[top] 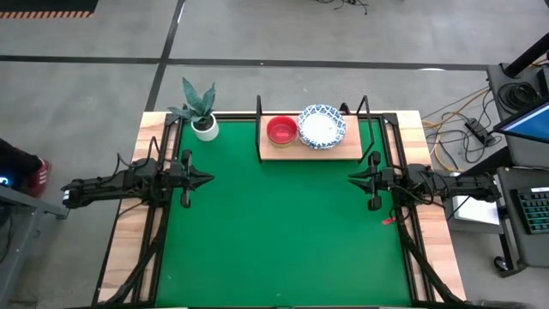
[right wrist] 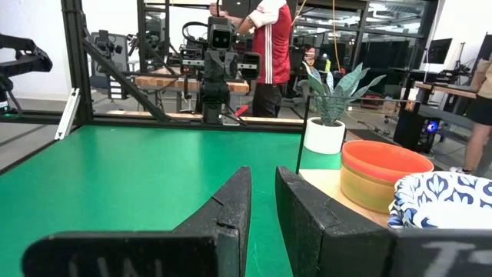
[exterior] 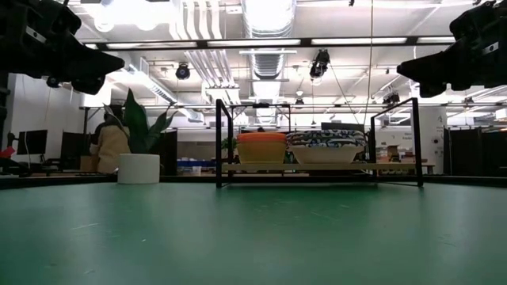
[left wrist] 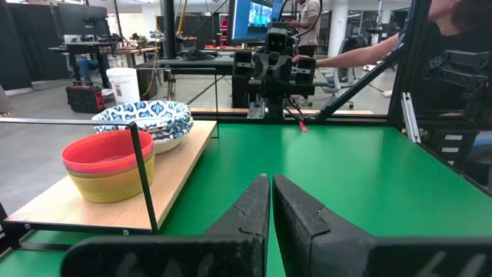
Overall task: Place and stack bowls onto a shelf
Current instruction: Return to Home Position
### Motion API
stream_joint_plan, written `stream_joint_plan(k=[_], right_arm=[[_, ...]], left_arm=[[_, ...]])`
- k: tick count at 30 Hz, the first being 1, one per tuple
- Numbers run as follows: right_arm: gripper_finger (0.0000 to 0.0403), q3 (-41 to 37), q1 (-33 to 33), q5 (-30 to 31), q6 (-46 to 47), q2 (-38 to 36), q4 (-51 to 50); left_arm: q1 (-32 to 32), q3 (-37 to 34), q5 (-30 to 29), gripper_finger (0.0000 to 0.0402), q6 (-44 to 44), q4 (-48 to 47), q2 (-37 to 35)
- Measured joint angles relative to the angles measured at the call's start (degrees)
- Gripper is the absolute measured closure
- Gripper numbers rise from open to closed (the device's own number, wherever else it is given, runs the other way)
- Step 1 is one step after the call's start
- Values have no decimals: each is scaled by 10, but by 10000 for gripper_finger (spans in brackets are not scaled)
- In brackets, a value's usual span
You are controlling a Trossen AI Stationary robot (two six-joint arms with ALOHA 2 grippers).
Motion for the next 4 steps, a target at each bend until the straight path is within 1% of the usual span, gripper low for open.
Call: stream_joint_plan(k=[4], right_arm=[[351, 0, 0, 0, 0, 0, 0]], left_arm=[[0, 0, 0, 402, 0, 0, 0]])
